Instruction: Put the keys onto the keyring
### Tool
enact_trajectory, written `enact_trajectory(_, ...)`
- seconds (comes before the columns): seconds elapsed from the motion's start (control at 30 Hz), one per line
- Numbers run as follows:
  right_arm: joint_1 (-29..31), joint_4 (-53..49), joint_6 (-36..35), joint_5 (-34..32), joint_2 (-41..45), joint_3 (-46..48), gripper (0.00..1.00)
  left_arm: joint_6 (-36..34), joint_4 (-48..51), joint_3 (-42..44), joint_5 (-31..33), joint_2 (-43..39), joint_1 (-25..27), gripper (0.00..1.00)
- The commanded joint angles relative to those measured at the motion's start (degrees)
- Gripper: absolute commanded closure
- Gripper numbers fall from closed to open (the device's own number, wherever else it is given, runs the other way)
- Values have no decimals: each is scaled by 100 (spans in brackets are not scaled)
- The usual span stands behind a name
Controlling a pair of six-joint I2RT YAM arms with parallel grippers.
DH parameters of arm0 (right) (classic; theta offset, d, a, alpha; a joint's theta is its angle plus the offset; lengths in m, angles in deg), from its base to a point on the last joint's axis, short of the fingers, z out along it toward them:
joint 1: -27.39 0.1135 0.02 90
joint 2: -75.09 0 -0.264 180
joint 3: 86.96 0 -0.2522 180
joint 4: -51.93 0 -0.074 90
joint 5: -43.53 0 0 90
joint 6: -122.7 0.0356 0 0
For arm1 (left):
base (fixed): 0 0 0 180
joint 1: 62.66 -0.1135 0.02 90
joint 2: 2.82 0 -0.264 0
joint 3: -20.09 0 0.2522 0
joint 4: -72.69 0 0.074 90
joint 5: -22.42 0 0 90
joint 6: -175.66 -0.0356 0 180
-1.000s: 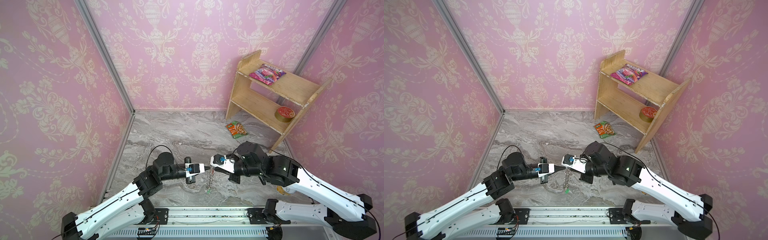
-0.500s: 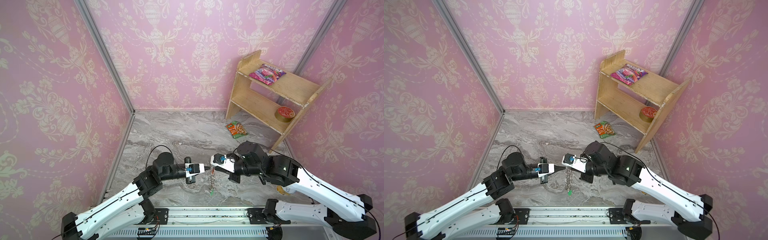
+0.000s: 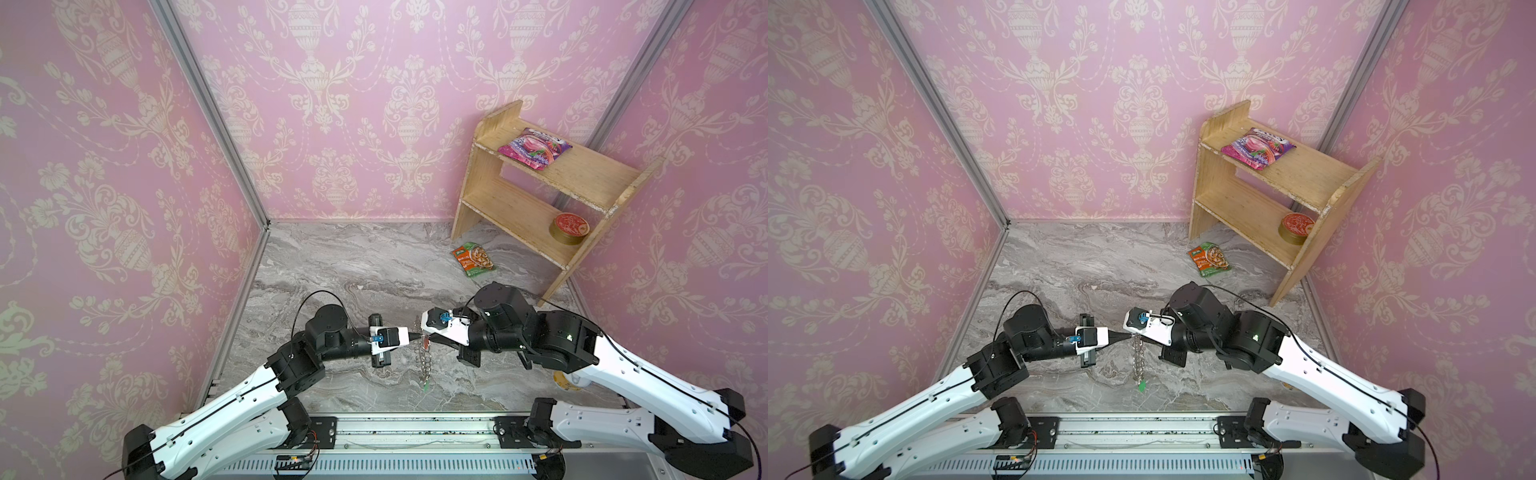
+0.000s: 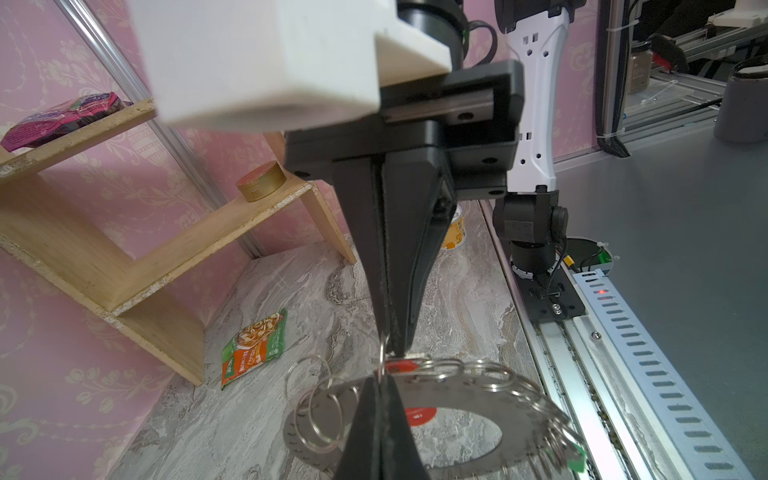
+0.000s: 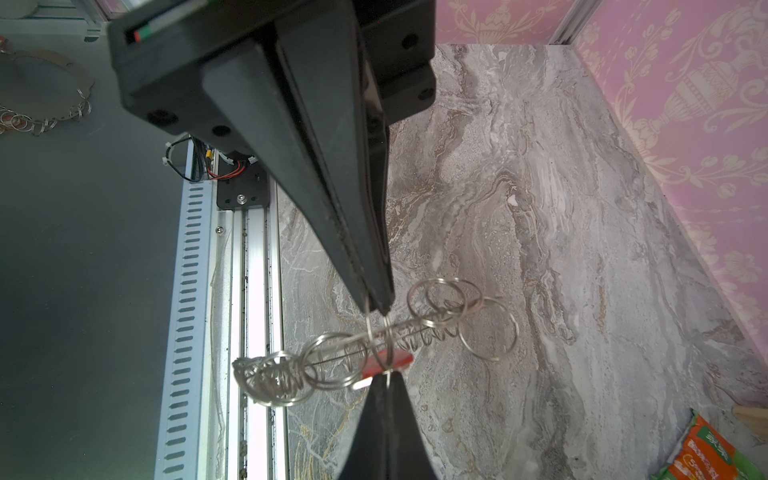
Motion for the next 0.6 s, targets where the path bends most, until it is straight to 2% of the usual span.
enact_trajectory(0.0, -39, 101, -14, 66, 90, -129, 100, -47, -204, 25, -50, -40, -22, 100)
enact_trajectory(0.57, -43, 127, -27, 212, 134, -168, 100, -45, -152, 2, -89, 32, -21, 100)
